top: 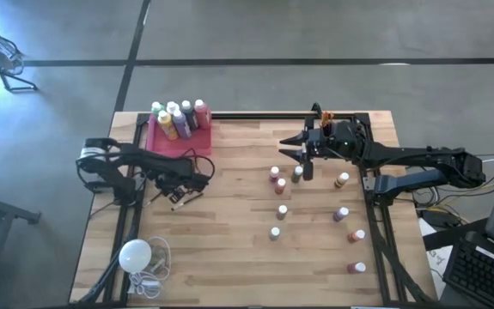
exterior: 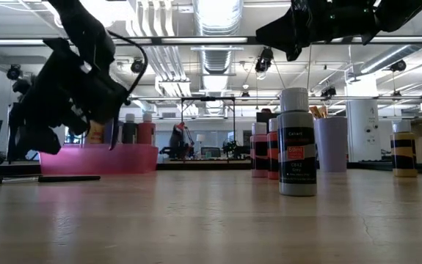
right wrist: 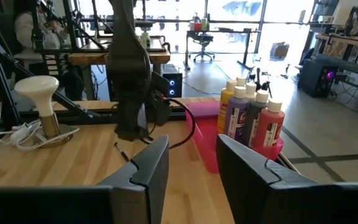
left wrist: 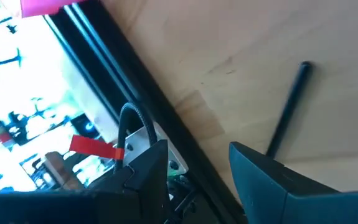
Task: Pick & Place Paint Supplies
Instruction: Put the silver paint brush into the purple cup
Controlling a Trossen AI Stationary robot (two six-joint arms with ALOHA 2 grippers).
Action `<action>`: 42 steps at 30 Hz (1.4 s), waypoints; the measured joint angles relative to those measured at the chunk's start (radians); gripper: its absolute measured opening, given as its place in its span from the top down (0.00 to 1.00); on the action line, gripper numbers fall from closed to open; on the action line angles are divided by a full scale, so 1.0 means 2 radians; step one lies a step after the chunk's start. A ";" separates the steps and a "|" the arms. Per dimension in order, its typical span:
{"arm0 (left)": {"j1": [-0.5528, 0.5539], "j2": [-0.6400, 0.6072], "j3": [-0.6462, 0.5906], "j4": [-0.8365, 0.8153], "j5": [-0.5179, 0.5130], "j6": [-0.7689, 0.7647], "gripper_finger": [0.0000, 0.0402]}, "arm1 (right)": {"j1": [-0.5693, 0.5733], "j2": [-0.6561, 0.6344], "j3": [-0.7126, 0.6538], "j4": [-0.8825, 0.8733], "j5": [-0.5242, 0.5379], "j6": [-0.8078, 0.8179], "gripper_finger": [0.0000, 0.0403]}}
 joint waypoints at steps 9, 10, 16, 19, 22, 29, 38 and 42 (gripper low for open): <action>0.000 0.095 -0.003 0.000 0.018 -0.001 0.56 | 0.000 0.000 0.000 -0.004 -0.001 0.001 0.71; 0.000 0.104 -0.003 0.000 0.022 0.000 0.56 | 0.000 0.000 0.000 -0.004 -0.001 0.001 0.72; -0.004 0.132 -0.003 0.012 0.066 0.042 0.56 | 0.000 0.000 0.000 -0.004 -0.002 0.000 0.78; -0.008 0.128 0.000 0.025 0.079 0.051 0.56 | 0.000 0.000 0.000 -0.004 -0.004 0.000 0.80; -0.008 0.120 0.003 0.037 0.081 0.047 0.56 | 0.000 0.000 0.000 -0.004 -0.004 0.000 0.83; -0.016 0.109 0.003 0.048 0.080 0.036 0.56 | 0.000 0.000 0.000 -0.006 -0.004 0.000 0.85; -0.037 0.106 0.012 0.049 0.089 0.036 0.56 | 0.000 0.000 0.000 -0.008 -0.004 0.000 0.82; -0.050 0.106 0.024 0.049 0.098 0.037 0.56 | 0.000 0.000 0.000 -0.009 -0.004 0.000 0.78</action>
